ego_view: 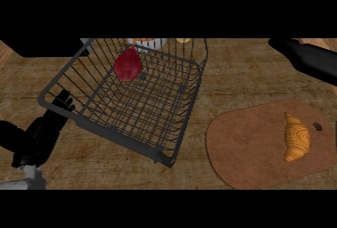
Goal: Pick the pear from the cutting board and place it in the tiered basket
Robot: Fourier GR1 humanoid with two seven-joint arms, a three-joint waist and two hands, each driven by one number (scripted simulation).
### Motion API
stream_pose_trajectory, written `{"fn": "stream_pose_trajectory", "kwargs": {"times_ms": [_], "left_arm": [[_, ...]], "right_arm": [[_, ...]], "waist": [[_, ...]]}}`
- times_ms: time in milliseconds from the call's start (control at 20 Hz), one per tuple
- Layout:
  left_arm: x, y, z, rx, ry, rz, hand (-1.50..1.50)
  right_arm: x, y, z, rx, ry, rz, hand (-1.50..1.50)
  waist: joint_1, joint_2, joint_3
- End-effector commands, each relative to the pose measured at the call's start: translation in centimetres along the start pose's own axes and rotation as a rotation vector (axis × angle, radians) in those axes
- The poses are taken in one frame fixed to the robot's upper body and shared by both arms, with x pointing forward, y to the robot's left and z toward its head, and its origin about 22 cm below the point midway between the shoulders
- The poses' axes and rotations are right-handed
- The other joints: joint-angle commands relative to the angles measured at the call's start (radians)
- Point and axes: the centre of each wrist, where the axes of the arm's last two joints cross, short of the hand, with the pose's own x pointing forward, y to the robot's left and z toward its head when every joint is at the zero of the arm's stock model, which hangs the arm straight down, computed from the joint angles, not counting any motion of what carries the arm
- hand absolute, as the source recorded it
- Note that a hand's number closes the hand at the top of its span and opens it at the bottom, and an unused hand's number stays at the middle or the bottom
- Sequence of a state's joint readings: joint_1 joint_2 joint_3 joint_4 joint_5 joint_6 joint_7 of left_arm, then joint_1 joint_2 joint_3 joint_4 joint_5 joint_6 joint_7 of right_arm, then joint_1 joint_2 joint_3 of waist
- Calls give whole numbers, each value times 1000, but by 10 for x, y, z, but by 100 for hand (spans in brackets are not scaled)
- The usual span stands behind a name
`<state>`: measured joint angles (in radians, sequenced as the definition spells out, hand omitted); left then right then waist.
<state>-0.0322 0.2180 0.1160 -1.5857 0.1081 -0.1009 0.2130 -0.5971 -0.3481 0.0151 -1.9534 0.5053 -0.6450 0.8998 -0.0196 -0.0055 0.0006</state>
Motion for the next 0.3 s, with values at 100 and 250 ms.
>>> {"fn": "stream_pose_trajectory", "kwargs": {"times_ms": [100, 250], "left_arm": [[-2, -15, -11, -4, -4, -3, 0], [9, -16, 11, -4, -3, 6, 0]], "right_arm": [[7, -84, -12, -2, -33, 33, -150], [12, -98, -4, 16, -10, 45, -150]], "waist": [[2, 4, 1], [16, 2, 0]]}}
